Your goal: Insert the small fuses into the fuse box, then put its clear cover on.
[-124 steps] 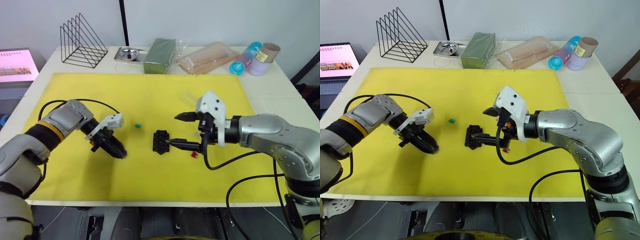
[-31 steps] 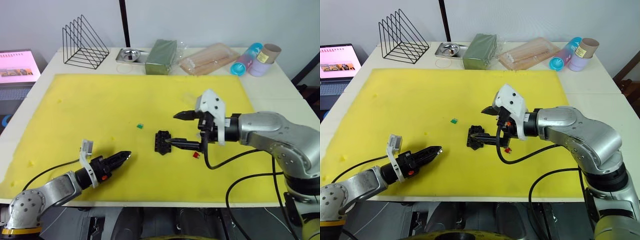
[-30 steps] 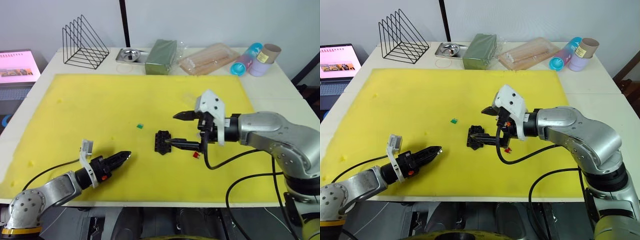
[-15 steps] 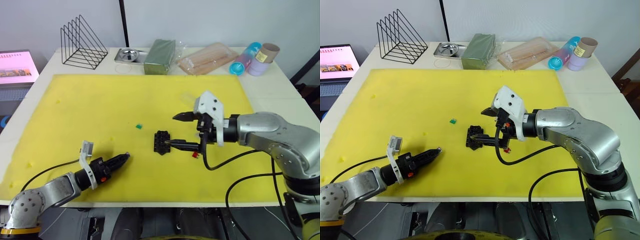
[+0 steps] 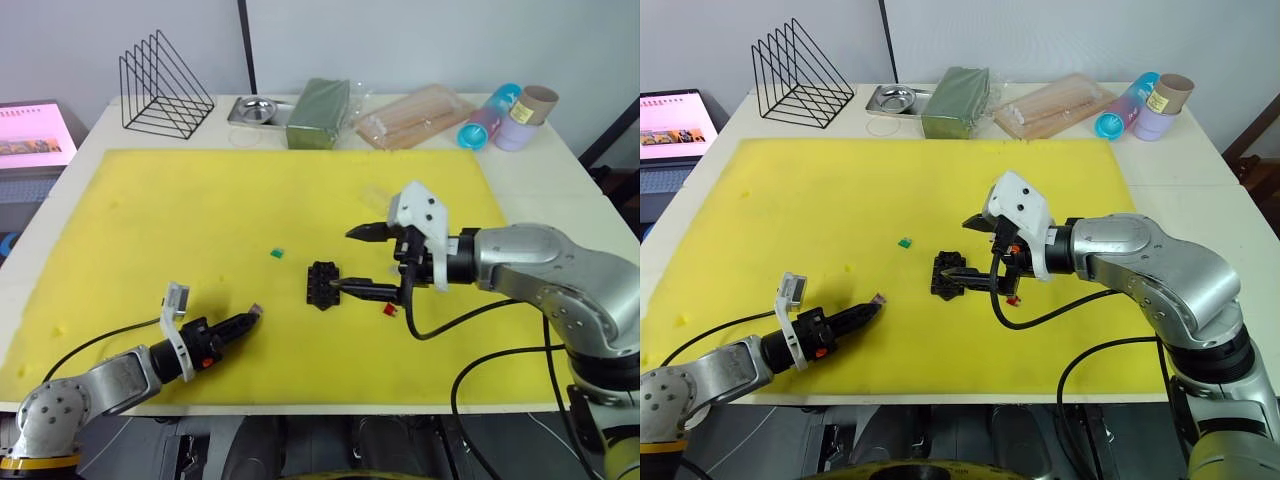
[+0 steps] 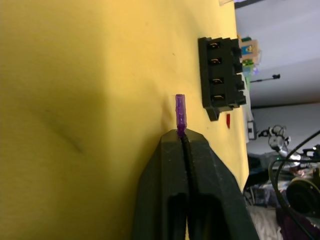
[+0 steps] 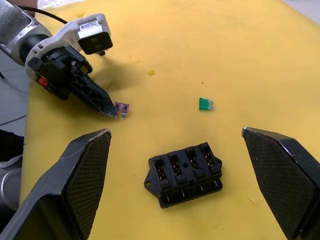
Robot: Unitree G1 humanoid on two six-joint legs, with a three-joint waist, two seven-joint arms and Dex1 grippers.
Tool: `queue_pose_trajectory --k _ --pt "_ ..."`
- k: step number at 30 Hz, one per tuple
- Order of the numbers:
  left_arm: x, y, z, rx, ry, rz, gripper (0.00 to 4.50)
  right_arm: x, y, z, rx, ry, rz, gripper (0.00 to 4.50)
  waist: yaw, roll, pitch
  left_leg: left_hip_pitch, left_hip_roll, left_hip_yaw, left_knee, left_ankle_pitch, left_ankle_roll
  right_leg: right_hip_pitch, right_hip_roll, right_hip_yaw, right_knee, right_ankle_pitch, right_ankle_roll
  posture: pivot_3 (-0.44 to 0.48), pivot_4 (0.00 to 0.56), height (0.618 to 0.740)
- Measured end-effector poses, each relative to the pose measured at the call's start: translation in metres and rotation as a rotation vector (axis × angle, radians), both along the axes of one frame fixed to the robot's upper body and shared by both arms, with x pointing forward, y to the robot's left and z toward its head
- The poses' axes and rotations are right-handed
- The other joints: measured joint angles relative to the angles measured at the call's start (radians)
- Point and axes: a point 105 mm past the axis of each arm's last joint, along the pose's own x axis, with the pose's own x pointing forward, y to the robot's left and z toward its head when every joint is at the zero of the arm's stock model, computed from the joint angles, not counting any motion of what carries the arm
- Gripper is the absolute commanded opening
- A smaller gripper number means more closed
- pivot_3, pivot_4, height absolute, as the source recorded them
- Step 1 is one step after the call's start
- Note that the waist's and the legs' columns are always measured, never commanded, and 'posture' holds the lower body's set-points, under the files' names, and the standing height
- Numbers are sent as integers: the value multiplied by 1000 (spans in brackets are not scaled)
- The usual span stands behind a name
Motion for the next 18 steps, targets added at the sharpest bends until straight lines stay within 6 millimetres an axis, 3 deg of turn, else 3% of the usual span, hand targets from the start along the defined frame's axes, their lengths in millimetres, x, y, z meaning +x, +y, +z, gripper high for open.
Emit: queue_pose_trajectory --k 13,18 --pt "2 -1 5 26 -55 -51 40 0 0 0 -1 1 1 4500 0 0 0 0 0 0 -1 0 0 -1 0 1 0 0 0 0 150 740" --pt "14 7 11 57 -82 -126 40 -1 -1 0 -5 5 10 4500 3 0 1 -1 1 0 0 0 0 -2 1 -1 0 0 -1 0 150 740"
